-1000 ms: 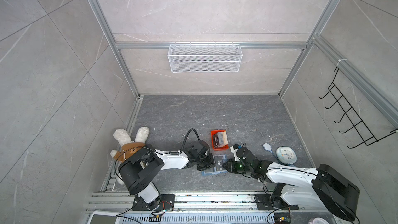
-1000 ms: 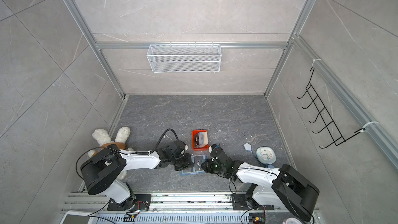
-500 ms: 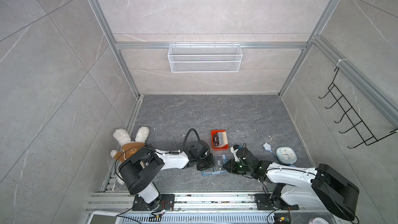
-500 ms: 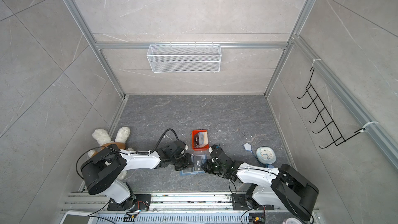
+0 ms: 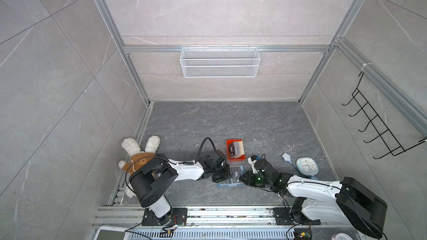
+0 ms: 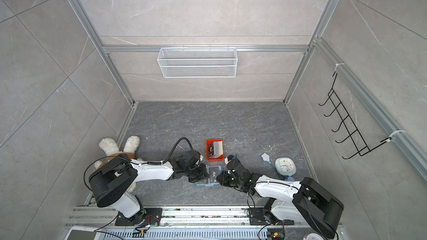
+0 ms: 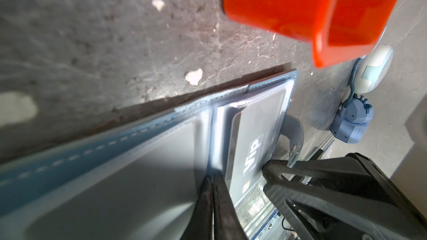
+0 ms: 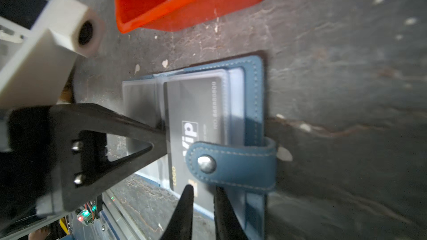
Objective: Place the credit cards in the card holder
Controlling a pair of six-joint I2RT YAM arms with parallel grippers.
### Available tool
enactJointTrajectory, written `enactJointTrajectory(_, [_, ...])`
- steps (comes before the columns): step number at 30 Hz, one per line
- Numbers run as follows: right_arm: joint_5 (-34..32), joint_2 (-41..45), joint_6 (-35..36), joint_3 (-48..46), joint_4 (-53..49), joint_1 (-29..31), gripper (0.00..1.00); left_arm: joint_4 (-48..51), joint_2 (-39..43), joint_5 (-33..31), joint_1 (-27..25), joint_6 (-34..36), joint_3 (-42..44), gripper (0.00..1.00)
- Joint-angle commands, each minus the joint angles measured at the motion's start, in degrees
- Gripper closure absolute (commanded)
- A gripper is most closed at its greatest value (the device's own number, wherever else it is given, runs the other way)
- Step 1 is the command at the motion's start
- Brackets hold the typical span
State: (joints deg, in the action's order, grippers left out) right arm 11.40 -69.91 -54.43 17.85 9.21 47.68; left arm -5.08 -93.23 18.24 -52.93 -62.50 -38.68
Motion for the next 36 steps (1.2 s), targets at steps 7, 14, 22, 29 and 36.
enactJointTrajectory(7, [-2.8, -0.9, 0.8, 1.2, -4.3, 0.2, 0.79, 6.4, 3.5, -0.9, -0.4, 2.6, -2.1, 0.84])
enactJointTrajectory(14, [-3.4, 0.5, 0.7, 0.7, -5.2, 0.3, 0.78, 4.1, -0.8, 0.8, -0.8, 2.8, -3.9, 0.83])
enactJointTrajectory(22, [-2.9, 1.5, 0.6, 0.4, -4.6, 0.2, 0.77, 4.5, -3.0, 0.9, -0.9, 2.3, -4.1, 0.83])
enactJointTrajectory(29, [-0.2, 1.1, 1.1, 0.1, -0.7, 0.3, 0.75, 5.5, -3.2, 0.5, -1.0, 2.3, -4.2, 0.86])
enactJointTrajectory(36, [1.4, 1.7, 2.1, -0.3, 1.5, 0.3, 0.76, 5.5, -3.3, 0.5, -1.0, 2.2, -4.3, 0.88])
